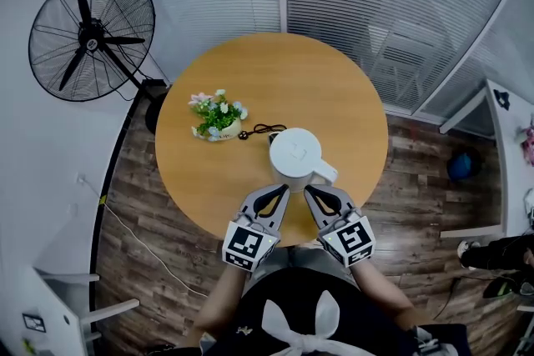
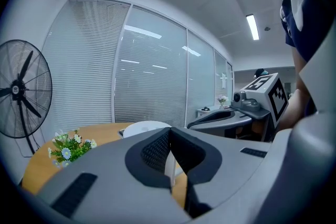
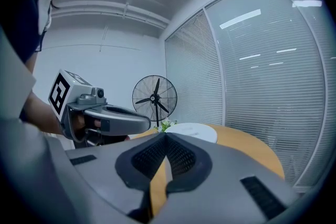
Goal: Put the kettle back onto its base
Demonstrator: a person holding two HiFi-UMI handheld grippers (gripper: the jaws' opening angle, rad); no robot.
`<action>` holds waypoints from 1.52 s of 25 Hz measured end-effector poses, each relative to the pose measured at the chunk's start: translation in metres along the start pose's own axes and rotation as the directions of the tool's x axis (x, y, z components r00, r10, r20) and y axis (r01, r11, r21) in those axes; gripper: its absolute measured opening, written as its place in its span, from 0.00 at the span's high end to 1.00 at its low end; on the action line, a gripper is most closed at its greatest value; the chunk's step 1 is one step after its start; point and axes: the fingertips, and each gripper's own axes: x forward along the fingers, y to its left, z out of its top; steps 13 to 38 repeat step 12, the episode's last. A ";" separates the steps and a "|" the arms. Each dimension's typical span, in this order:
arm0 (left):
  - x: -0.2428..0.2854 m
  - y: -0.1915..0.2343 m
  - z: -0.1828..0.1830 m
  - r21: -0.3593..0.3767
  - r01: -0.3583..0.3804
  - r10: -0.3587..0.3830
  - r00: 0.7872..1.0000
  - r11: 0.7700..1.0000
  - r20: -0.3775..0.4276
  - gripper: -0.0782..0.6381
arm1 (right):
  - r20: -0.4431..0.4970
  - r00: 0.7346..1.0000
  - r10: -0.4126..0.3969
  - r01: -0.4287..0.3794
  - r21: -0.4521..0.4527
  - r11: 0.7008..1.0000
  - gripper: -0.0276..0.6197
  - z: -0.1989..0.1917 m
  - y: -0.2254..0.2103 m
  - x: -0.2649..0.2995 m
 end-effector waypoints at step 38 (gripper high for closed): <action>-0.002 0.000 0.005 -0.009 0.000 0.000 1.000 1.000 0.001 0.85 | -0.029 1.000 0.009 -0.009 -0.008 1.000 0.92 -0.004 0.003 0.000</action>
